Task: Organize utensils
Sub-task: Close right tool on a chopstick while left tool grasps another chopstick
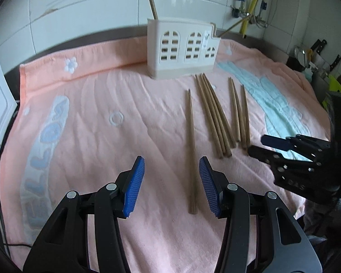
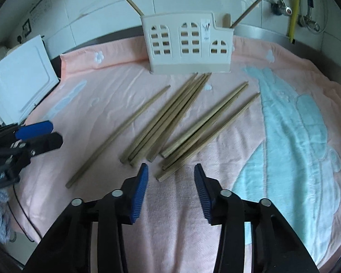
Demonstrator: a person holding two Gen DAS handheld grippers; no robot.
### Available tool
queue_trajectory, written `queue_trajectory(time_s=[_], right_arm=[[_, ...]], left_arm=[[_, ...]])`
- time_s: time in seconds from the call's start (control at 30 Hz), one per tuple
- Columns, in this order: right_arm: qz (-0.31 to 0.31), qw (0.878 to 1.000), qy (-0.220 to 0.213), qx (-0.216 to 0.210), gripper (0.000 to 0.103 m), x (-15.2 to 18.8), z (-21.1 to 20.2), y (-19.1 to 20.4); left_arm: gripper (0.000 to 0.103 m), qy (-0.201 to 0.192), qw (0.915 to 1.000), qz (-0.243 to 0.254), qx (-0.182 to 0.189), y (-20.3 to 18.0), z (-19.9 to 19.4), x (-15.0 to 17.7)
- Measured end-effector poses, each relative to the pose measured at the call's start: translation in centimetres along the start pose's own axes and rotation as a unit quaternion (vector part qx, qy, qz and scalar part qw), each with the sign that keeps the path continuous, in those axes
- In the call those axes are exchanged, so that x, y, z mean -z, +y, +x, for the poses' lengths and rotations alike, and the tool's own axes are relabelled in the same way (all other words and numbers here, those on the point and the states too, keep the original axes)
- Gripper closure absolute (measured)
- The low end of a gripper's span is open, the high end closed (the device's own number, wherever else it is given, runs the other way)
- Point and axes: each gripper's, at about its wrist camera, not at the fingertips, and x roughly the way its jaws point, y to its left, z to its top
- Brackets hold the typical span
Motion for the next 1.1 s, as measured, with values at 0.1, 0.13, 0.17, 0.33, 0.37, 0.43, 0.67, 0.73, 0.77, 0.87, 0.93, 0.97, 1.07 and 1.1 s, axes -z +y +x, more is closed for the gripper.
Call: queue_trajectory(time_s=[0.1,0.13,0.17,0.33,0.37,0.43,0.67,0.73,0.77,0.87,0.93,0.97,1.07,1.1], right_arm=[[0.004,1.000,0.010,0.004,0.068,0.2,0.9,0.0],[0.002,1.000,0.009,0.009,0.070,0.2,1.0,0.0],[-0.001,1.000,0.008,0.013,0.071,0.3,1.0,0.0],[0.001,1.000,0.012,0.021,0.082,0.4,0.8,-0.4],[0.003,1.000,0.013,0.025,0.083,0.4,0.7,-0.6],[0.005,0.999,0.014,0.034,0.086,0.5,0.5,-1.0],[0.013,0.998,0.012,0.055,0.084,0.7,0.4,-1.5],[0.013,0.998,0.010,0.056,0.084,0.5,0.6,-1.4],[0.015,0.998,0.009,0.055,0.084,0.4,0.7,-1.4],[0.016,0.998,0.008,0.054,0.087,0.3,0.8,-1.6],[0.020,0.998,0.009,0.051,0.088,0.2,0.8,-1.8],[0.022,0.998,0.009,0.050,0.088,0.2,0.7,-1.9],[0.023,0.998,0.007,0.051,0.089,0.3,0.3,-2.2],[0.024,0.998,0.005,0.052,0.089,0.3,0.1,-2.3]], left_arm=[[0.053,0.009,1.0000,-0.002,0.004,-0.1,0.6,0.4],[0.053,0.013,0.9999,-0.002,0.006,-0.2,0.8,0.6],[0.053,0.015,0.9999,-0.002,0.007,-0.3,0.9,0.7],[0.053,0.030,0.9994,0.005,0.015,-0.9,1.7,1.1],[0.053,0.031,0.9994,0.005,0.016,-1.0,1.8,1.2],[0.053,0.035,0.9992,0.005,0.018,-1.0,2.0,1.3],[0.059,0.051,0.9984,0.003,0.025,-1.5,3.1,1.9],[0.063,0.054,0.9983,0.003,0.022,-1.5,3.5,2.0],[0.066,0.055,0.9983,0.001,0.020,-1.5,3.7,2.0],[0.073,0.051,0.9986,0.000,0.014,-1.7,3.8,1.9],[0.079,0.049,0.9988,0.007,0.001,-1.8,4.0,2.0],[0.081,0.048,0.9988,0.008,-0.002,-1.8,4.0,2.0],[0.089,0.047,0.9988,0.011,-0.013,-1.9,4.0,1.8],[0.091,0.044,0.9989,0.009,-0.013,-1.9,3.9,1.7]])
